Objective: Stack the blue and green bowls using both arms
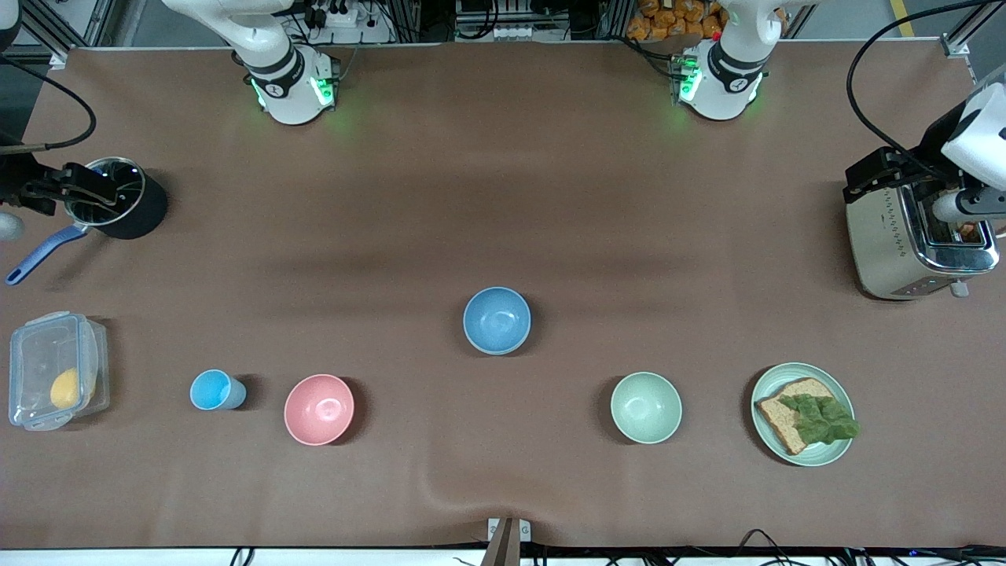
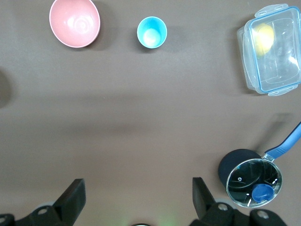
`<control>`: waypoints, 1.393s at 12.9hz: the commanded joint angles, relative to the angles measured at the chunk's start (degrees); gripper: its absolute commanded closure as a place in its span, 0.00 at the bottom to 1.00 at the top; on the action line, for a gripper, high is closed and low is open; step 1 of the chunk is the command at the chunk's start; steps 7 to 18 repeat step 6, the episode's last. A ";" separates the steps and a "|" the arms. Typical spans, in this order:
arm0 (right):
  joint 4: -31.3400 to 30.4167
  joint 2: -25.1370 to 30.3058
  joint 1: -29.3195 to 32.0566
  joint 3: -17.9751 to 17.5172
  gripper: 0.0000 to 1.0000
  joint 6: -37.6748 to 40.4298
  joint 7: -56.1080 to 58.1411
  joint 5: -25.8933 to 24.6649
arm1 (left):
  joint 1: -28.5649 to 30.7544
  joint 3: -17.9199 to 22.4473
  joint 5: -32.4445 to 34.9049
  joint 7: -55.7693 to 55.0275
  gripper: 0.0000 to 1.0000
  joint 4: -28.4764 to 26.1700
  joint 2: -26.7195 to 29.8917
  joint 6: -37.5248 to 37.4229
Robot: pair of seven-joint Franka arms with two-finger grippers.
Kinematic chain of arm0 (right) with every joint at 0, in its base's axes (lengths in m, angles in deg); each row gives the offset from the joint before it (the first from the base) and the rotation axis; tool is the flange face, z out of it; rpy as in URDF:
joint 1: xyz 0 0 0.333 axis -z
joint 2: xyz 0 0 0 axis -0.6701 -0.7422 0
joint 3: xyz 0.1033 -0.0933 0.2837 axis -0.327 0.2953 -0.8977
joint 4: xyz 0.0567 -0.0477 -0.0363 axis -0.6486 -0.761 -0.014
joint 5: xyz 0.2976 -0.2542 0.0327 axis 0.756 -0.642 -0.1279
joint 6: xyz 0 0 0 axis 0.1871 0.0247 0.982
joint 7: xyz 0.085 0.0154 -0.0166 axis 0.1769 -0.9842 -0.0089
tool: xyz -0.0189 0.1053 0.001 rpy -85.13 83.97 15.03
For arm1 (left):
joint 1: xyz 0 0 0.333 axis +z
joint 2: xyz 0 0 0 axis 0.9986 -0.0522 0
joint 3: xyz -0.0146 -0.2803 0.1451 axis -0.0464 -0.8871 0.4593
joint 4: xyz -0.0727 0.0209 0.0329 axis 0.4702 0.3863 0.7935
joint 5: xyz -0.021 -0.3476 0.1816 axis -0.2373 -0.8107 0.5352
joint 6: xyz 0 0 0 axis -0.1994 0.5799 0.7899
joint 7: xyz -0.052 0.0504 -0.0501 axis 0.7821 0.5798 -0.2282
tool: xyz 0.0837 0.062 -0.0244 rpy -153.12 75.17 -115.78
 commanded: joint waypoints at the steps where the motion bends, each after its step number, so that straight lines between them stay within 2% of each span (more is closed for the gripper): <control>1: -1.53 1.66 -0.33 -0.37 0.00 -0.46 -0.03 -1.19 | 0.78 -0.18 -1.34 1.02 0.00 1.63 0.18 -0.85; 18: -1.27 1.93 0.19 -0.01 0.00 -0.20 -0.39 -1.19 | 0.70 0.00 -1.43 1.02 0.00 2.16 -0.44 -1.47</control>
